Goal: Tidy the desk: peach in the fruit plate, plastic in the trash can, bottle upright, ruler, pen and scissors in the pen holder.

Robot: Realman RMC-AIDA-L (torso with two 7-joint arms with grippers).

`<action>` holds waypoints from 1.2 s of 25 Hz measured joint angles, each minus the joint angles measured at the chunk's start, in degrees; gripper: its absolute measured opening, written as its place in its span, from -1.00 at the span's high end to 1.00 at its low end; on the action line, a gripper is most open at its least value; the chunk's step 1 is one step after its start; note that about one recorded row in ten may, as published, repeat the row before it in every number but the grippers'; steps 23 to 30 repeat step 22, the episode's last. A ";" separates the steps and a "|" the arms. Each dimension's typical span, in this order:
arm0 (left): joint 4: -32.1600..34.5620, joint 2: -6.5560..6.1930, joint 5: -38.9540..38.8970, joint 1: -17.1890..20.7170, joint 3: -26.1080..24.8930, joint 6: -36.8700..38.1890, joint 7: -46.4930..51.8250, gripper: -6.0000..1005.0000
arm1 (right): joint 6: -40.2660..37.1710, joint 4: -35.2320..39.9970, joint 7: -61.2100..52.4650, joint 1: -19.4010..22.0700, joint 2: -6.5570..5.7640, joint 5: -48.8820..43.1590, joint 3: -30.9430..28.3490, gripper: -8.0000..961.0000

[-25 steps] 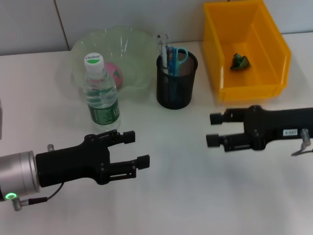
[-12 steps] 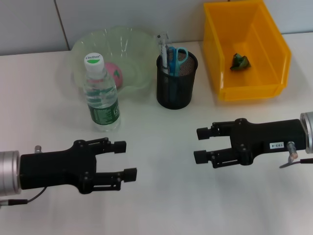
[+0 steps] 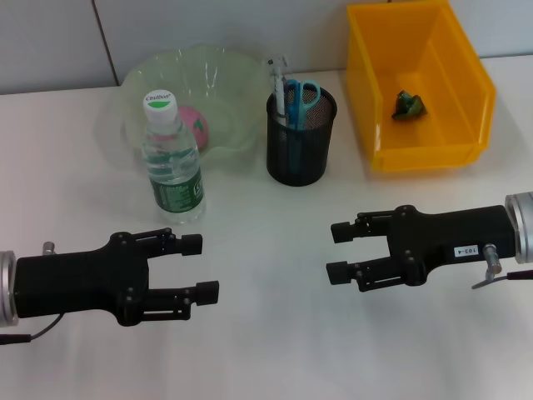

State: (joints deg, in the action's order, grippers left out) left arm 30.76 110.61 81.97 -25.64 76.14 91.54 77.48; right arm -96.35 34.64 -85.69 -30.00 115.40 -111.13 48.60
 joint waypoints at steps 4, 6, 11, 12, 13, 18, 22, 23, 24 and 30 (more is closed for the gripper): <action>-0.01 -0.04 0.84 -0.12 -0.11 0.02 0.32 -0.62 | 0.03 -0.28 0.00 -0.33 0.00 -0.30 0.01 -0.63; 0.02 -0.04 1.08 -0.14 -0.17 0.02 0.40 -0.62 | 0.03 -0.38 0.00 -0.69 0.00 -0.33 0.01 -0.63; 0.04 -0.05 1.29 -0.25 -0.20 0.04 0.29 -0.62 | 0.03 -0.45 0.00 -0.88 0.00 -0.40 0.00 -0.63; 0.04 -0.05 1.29 -0.26 -0.20 0.04 0.30 -0.62 | 0.03 -0.45 0.00 -0.88 0.00 -0.40 0.00 -0.63; 0.06 -0.05 1.29 -0.26 -0.20 0.04 0.29 -0.62 | 0.03 -0.46 0.00 -0.93 0.00 -0.41 0.00 -0.63; 0.06 -0.10 1.34 -0.28 -0.20 0.04 0.28 -0.62 | 0.03 -0.46 0.00 -1.04 0.00 -0.41 0.00 -0.63; -0.07 -0.13 1.35 -0.20 -0.20 0.04 0.19 -0.62 | 0.01 -0.36 0.00 -1.04 0.00 -0.41 0.00 -0.63; -0.07 -0.13 1.35 -0.20 -0.20 0.04 0.19 -0.62 | 0.01 -0.36 0.00 -1.04 0.00 -0.41 0.00 -0.63; -0.07 -0.13 1.35 -0.20 -0.20 0.04 0.19 -0.62 | 0.01 -0.36 0.00 -1.04 0.00 -0.41 0.00 -0.63; -0.07 -0.13 1.35 -0.20 -0.20 0.04 0.19 -0.62 | 0.01 -0.36 0.00 -1.04 0.00 -0.41 0.00 -0.63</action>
